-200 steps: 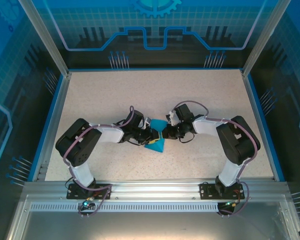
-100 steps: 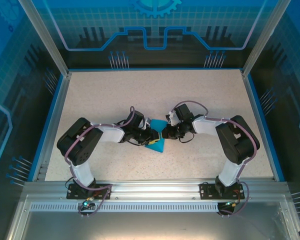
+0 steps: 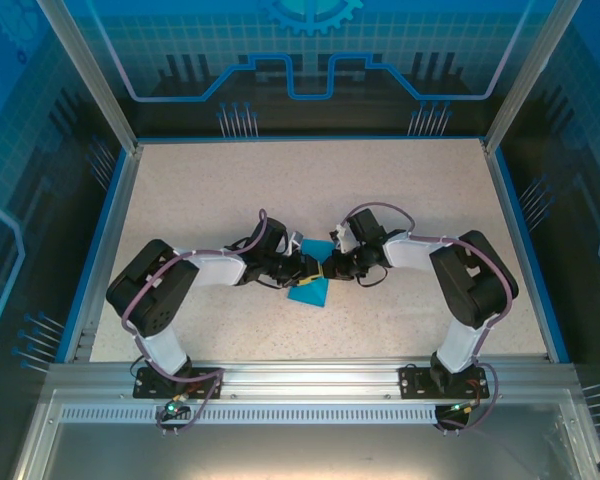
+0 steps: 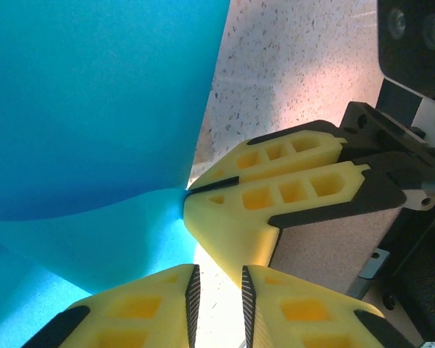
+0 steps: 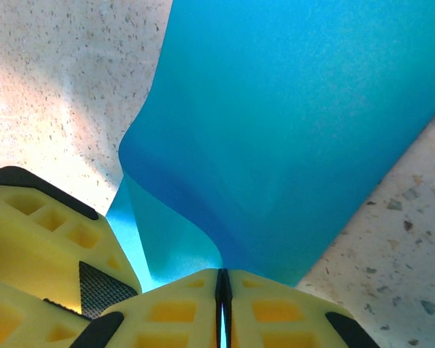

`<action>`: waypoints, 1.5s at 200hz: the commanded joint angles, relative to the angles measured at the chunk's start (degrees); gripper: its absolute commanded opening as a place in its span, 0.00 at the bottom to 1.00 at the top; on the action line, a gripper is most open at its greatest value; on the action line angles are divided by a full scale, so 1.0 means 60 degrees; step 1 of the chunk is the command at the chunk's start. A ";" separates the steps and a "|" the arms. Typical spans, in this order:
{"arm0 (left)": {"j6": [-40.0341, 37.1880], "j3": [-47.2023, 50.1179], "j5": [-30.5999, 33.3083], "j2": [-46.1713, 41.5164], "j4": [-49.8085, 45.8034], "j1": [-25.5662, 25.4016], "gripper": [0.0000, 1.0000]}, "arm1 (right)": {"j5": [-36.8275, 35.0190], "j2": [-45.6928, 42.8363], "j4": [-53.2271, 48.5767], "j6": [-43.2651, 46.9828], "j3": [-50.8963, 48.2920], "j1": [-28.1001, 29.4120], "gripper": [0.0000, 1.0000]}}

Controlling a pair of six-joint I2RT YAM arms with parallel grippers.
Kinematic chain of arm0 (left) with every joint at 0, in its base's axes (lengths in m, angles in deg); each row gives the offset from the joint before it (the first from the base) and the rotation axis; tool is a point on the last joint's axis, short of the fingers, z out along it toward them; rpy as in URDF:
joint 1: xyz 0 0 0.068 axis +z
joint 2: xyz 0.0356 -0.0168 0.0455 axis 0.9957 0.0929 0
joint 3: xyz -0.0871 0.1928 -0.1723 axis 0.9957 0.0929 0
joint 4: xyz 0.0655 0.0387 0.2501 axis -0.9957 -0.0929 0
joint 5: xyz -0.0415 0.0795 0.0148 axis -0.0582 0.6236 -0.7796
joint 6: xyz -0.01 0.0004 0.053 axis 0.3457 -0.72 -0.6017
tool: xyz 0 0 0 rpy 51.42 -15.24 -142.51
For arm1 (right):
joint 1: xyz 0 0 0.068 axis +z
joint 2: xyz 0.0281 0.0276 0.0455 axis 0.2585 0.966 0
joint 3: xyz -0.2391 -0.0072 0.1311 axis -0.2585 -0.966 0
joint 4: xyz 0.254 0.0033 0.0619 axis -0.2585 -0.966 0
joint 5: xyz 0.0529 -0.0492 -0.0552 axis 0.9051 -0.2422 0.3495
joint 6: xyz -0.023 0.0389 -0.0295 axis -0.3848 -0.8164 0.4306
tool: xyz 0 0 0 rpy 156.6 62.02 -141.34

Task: Fold a paper plane with a square sheet of paper (pick it up from the middle)
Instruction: Fold the triangle a second time at the center of the table.

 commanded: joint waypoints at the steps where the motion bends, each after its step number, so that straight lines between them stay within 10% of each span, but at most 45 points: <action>1: -0.0123 -0.0076 -0.0246 0.0263 -0.0066 -0.0095 0.26 | 0.0148 0.0206 -0.0235 0.0096 0.0050 0.0122 0.12; 300: -0.0174 0.0013 -0.0004 0.0822 -0.0259 -0.0087 0.20 | -0.0342 0.0808 -0.0432 0.0206 0.0498 0.0122 0.10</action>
